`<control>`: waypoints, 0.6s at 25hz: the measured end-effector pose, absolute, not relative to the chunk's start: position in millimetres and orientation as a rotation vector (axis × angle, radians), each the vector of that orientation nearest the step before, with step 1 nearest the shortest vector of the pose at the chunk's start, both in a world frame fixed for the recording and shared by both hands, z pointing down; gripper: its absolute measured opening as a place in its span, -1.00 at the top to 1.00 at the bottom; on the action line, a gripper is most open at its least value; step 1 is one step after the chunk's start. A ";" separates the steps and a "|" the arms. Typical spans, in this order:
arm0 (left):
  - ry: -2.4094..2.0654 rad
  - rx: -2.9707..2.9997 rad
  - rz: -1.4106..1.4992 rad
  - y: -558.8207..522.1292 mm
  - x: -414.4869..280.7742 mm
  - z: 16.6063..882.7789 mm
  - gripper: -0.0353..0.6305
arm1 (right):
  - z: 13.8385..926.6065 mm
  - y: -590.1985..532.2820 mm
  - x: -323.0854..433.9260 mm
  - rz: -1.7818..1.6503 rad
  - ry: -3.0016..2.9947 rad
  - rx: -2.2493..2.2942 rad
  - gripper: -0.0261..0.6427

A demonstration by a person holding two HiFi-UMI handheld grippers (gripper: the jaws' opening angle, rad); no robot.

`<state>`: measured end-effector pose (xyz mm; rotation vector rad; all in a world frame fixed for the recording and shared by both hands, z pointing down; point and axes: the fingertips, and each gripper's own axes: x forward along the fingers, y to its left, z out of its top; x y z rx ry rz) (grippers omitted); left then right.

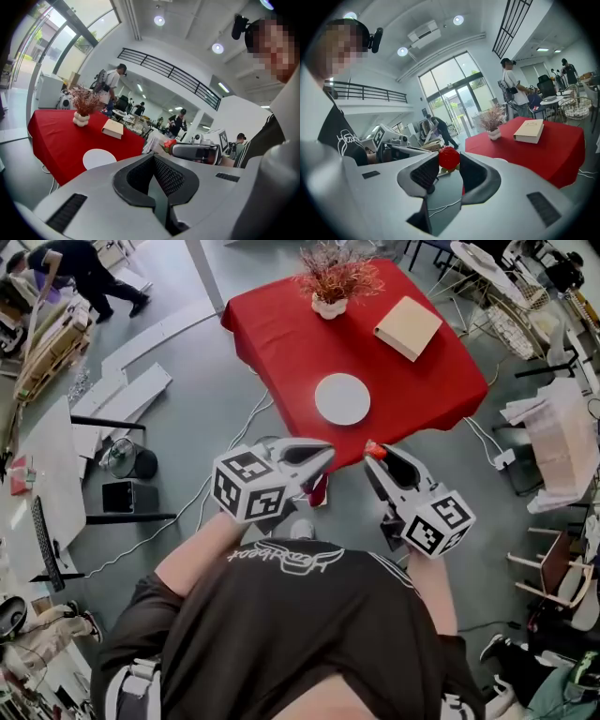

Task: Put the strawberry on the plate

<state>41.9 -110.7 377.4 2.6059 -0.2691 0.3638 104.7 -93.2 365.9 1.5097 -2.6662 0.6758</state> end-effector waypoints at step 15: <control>-0.265 2.545 0.309 -158.6 57.5 391.8 0.88 | 396.1 -142.5 117.3 0.715 -2.645 1.401 0.54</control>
